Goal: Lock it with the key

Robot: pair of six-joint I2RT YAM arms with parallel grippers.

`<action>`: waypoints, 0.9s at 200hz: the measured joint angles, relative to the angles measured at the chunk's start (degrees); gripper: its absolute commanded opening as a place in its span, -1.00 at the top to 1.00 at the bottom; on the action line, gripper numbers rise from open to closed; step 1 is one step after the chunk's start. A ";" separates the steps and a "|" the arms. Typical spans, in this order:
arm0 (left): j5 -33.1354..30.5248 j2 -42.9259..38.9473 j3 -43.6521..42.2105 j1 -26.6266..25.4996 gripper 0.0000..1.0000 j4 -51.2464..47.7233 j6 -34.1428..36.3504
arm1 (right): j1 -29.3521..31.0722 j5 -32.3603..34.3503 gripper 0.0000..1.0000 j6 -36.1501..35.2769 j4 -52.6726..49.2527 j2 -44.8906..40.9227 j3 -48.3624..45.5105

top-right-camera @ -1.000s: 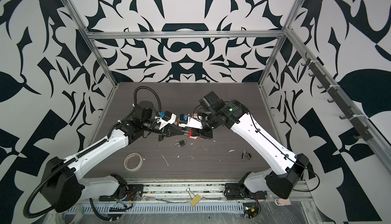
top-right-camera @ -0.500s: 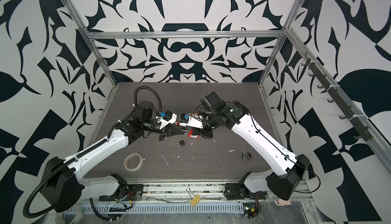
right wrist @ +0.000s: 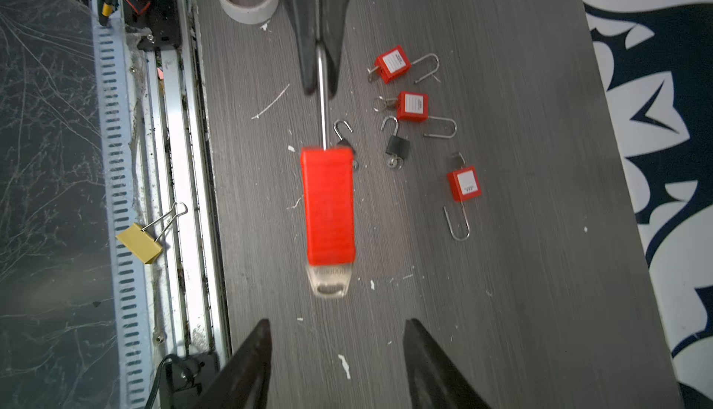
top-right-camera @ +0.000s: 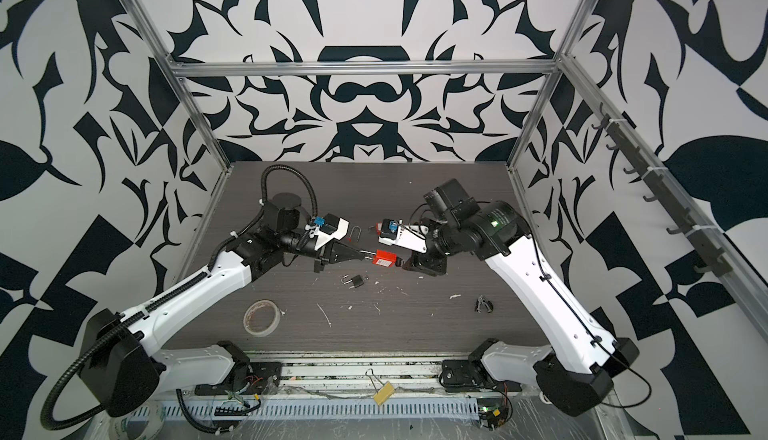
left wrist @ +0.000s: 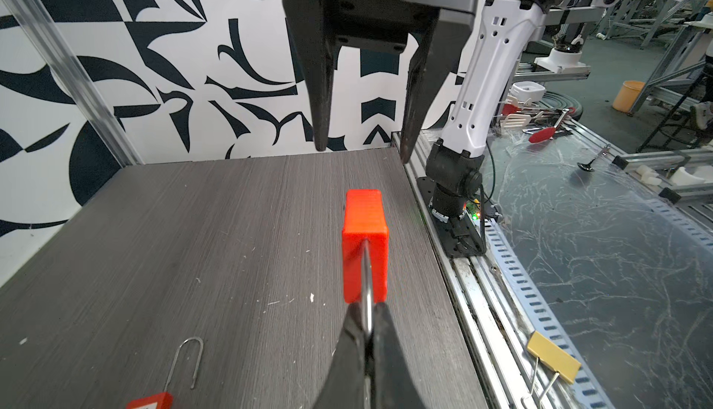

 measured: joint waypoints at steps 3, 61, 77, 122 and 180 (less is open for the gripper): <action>0.00 0.00 0.00 -0.07 1.00 0.00 0.07 | -0.31 0.00 -0.16 0.02 -0.20 -0.17 -0.17; -0.17 0.00 0.00 -1.36 1.00 -0.42 0.11 | -3.30 -4.33 -0.06 0.70 -0.79 2.14 -3.06; -0.37 0.00 0.00 -1.88 1.00 -0.42 0.11 | -3.30 -5.79 -0.05 1.01 -0.44 3.91 -3.10; -1.44 0.00 0.00 -2.47 1.00 0.17 -0.42 | -3.30 -9.97 0.09 1.20 -0.13 6.62 -3.45; -1.81 0.00 -0.02 -2.47 1.00 3.32 -2.56 | -3.30 -7.74 0.23 1.38 5.90 3.76 -9.94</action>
